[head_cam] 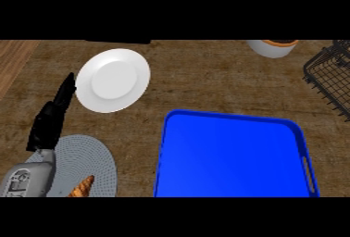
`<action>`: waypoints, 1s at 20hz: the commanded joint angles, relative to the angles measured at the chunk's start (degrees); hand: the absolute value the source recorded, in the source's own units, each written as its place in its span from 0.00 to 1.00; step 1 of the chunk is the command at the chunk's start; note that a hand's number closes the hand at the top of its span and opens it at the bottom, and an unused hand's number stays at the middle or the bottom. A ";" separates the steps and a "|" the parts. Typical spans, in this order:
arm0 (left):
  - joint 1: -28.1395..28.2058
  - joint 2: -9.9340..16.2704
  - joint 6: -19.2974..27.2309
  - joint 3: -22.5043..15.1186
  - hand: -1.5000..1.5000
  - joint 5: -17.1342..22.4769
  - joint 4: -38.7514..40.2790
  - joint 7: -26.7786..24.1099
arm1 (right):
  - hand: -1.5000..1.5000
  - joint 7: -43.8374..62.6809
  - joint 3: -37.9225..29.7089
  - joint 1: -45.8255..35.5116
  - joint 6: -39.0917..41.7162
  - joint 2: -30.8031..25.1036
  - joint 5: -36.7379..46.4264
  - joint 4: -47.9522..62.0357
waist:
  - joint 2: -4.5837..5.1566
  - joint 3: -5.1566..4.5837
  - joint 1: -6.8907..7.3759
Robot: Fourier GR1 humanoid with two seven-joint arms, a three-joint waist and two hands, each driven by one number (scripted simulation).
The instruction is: Pick the cupcake from the tray and place it in the tiered basket
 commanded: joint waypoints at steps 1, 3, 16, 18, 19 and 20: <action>-1.46 -1.05 0.75 -0.62 0.50 -0.51 -0.03 1.12 | 1.00 3.33 1.80 -0.51 3.55 -3.94 4.01 5.46 | 0.15 0.01 -0.41; -1.72 0.79 0.06 0.85 0.50 -0.19 -0.32 1.60 | 1.00 3.36 1.77 -1.27 3.41 -4.55 4.44 6.52 | -0.16 0.03 -0.67; -0.13 -0.24 0.36 1.74 0.50 -0.37 2.57 -1.50 | 1.00 -10.25 -5.61 4.44 -1.39 -7.15 -4.52 8.41 | -0.63 0.06 -2.31; -0.19 -0.63 0.18 1.07 0.50 -0.42 0.58 0.39 | 1.00 -12.09 -7.52 7.29 -4.49 -7.33 -6.74 8.08 | -0.75 0.10 -2.38; 1.45 0.06 0.03 1.67 0.50 -0.49 0.11 1.09 | 1.00 -12.67 -7.81 7.49 -2.78 -7.54 -7.38 8.25 | -0.88 0.08 -2.38; 0.52 -1.19 1.08 0.90 0.50 -1.07 0.03 0.41 | 1.00 -10.99 -8.34 7.29 -3.60 -6.54 -7.85 8.39 | -0.77 0.08 -2.19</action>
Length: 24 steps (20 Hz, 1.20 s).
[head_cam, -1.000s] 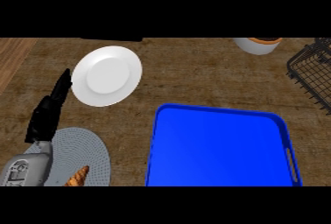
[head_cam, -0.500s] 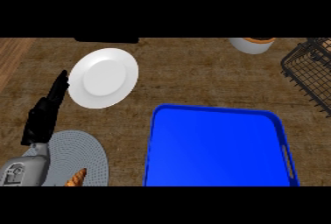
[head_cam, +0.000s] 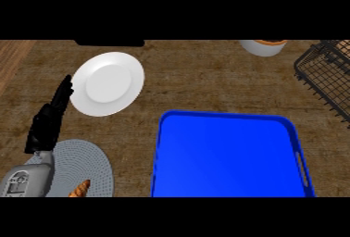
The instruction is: Pick the cupcake from the tray and place it in the tiered basket
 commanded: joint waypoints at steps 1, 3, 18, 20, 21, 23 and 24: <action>-2.07 -0.12 0.11 0.46 0.50 0.00 1.57 -0.06 | 1.00 -2.22 -3.59 1.95 -0.94 0.71 -4.22 1.24 | 0.14 0.02 0.01; -1.05 2.05 -1.64 1.81 0.50 1.07 1.17 0.77 | 1.00 0.21 -9.40 2.12 -6.12 -0.30 -9.71 -1.08 | -0.16 0.08 -0.51; 4.75 -0.34 -0.71 -0.01 0.50 -0.39 -4.26 0.32 | 0.00 -2.85 -8.22 6.87 -20.25 0.13 -11.26 -9.99 | -0.65 -0.05 -0.47; 1.04 0.47 -1.16 1.60 0.50 0.44 -1.05 1.44 | 0.00 2.07 -5.70 5.17 -19.52 1.81 -8.94 -13.02 | -0.73 -0.12 -1.27; 4.13 -0.09 0.45 1.15 0.50 -1.10 -2.69 0.09 | 0.00 1.17 -6.35 8.02 -19.15 1.20 -10.26 -15.18 | -0.94 -0.11 -1.66; 3.66 -1.85 1.30 -0.07 0.50 -1.86 -0.90 -0.09 | 0.00 5.58 -6.55 9.52 -18.06 1.64 -10.20 -18.45 | -1.15 -0.14 -2.47; 1.38 1.16 -1.20 2.93 0.50 0.67 0.17 0.91 | 0.00 7.46 -6.17 6.99 -14.64 1.44 -10.29 -20.50 | -1.21 -0.17 -2.53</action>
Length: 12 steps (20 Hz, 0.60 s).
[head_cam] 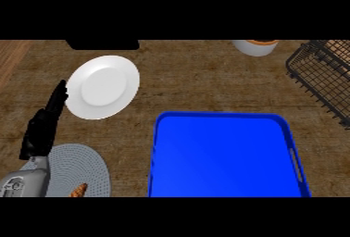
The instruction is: Pick the cupcake from the tray and place it in the tiered basket
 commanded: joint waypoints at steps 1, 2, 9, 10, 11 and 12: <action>2.52 -0.45 0.87 -0.23 0.50 -0.74 -2.75 1.16 | 0.00 8.13 0.14 2.29 1.87 1.93 -0.62 -8.04 | -0.74 -0.05 -1.22; 0.49 -1.06 1.70 0.27 0.50 -0.99 2.21 -2.09 | 0.00 8.06 -0.37 1.65 4.53 0.36 -1.52 -9.85 | -0.59 -0.10 -1.86; 4.01 -0.70 1.70 1.12 0.50 -0.67 -0.09 -0.65 | 0.00 10.14 -2.59 12.62 10.91 4.49 -7.61 -29.22 | -1.99 -0.11 -4.93; 3.30 0.77 0.93 2.21 0.50 -0.10 -0.28 -0.41 | 0.00 10.30 -2.47 14.91 12.56 5.18 -8.49 -33.12 | -1.79 -0.10 -4.66; 4.66 1.28 0.80 2.95 0.50 0.27 -0.75 -1.09 | 0.00 10.68 -2.44 17.62 11.58 7.11 -8.69 -36.05 | -1.98 -0.10 -4.87; 2.02 1.95 0.10 3.77 0.50 1.14 0.79 0.60 | 0.00 10.12 -2.70 17.39 13.23 6.49 -10.05 -39.56 | -2.04 -0.13 -5.86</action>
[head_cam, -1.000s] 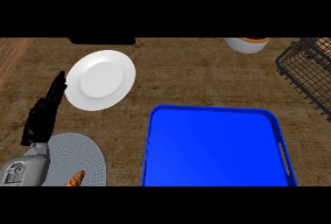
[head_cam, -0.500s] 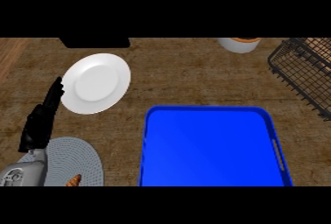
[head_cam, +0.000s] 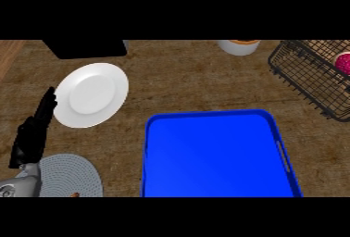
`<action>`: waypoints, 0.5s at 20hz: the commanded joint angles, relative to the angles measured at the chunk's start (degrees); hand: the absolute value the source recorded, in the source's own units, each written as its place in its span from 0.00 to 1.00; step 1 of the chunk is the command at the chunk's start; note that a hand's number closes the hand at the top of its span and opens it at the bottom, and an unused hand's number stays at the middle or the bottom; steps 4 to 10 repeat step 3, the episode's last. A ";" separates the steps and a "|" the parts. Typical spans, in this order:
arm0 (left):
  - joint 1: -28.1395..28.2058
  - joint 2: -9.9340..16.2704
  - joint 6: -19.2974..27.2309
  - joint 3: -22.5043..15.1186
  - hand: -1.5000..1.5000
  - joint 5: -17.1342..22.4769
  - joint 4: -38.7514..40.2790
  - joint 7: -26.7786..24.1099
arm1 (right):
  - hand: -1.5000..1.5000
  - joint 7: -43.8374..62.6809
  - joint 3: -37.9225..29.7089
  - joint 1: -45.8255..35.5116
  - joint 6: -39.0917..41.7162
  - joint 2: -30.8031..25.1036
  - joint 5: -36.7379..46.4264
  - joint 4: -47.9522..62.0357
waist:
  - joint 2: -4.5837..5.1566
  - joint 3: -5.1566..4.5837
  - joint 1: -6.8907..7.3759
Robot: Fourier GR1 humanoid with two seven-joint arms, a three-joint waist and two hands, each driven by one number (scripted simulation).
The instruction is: Pick the cupcake from the tray and place it in the tiered basket
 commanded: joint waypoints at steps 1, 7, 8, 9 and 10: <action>0.46 0.40 0.49 0.88 0.50 -0.09 -0.15 0.97 | 0.00 0.66 -1.24 8.23 5.68 1.03 -4.54 -14.28 | -0.36 0.04 -1.64; 1.46 -0.75 1.65 0.79 0.50 -0.56 1.57 -1.71 | 0.00 2.07 -0.93 12.00 4.91 4.85 -5.28 -21.54 | -0.36 -0.05 -2.15; 1.46 -0.75 1.65 0.79 0.50 -0.56 1.57 -1.71 | 0.00 2.07 -0.93 12.00 4.91 4.85 -5.28 -21.54 | -0.36 -0.05 -2.15; 1.46 -0.75 1.65 0.79 0.50 -0.56 1.57 -1.71 | 0.00 2.07 -0.93 12.00 4.91 4.85 -5.28 -21.54 | -0.36 -0.05 -2.15; 1.46 -0.75 1.65 0.79 0.50 -0.56 1.57 -1.71 | 0.00 2.07 -0.93 12.00 4.91 4.85 -5.28 -21.54 | -0.36 -0.05 -2.15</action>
